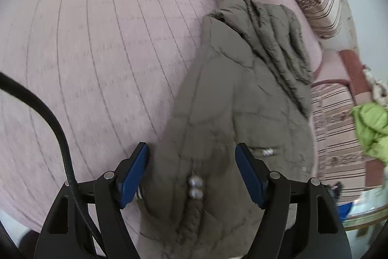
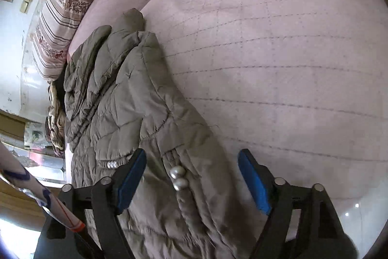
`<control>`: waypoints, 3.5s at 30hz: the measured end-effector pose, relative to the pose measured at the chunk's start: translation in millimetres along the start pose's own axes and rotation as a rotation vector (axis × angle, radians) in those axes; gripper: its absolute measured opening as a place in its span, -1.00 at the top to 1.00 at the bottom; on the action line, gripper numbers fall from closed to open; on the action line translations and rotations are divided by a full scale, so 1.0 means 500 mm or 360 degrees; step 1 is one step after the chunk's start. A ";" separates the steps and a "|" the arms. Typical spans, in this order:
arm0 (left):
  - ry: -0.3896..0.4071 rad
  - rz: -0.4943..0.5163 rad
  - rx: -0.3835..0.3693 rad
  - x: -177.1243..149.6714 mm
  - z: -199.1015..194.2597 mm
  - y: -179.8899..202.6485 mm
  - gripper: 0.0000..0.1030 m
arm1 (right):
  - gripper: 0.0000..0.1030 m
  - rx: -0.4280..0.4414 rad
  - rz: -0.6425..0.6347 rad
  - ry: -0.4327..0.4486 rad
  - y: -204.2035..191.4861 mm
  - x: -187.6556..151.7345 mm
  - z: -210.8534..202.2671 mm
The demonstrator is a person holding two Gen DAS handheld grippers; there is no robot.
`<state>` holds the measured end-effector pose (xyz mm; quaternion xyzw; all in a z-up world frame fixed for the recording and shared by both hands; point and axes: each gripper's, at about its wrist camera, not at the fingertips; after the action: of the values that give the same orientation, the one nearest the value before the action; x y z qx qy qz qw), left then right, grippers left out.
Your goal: Fold large clothes
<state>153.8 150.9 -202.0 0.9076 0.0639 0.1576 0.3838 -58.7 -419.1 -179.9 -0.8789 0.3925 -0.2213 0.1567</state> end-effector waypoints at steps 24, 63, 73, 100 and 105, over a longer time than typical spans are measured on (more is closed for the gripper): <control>-0.0050 -0.0172 -0.0372 -0.123 0.018 0.003 -0.48 | -0.26 0.0338 -0.0137 -0.0285 -0.078 -0.205 0.035; 0.0316 0.0434 0.0307 -0.067 -0.133 0.319 0.65 | 0.64 0.0228 -0.0739 0.0269 -0.371 -0.094 -0.205; 0.0338 0.0441 0.0398 0.204 -0.042 0.443 0.64 | 0.63 0.0174 -0.0609 0.0334 -0.508 0.134 -0.124; 0.0212 0.0344 0.0910 0.523 0.352 0.343 0.49 | 0.46 -0.0238 -0.0433 0.0115 -0.602 0.389 0.306; 0.0229 0.0287 0.0567 0.517 0.245 0.361 0.20 | 0.15 -0.0102 -0.0384 0.0180 -0.609 0.386 0.225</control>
<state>437.5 3.2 -91.8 0.9496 0.0365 0.2420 0.1960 302.3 -358.4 -87.7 -0.9105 0.2989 -0.2749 0.0783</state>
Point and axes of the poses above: each gripper's, at about its wrist camera, not at the fingertips, and z roughly the way its jaws point, y to its right, x to its top, and after that the axes turned 9 degrees about -x, right-handed
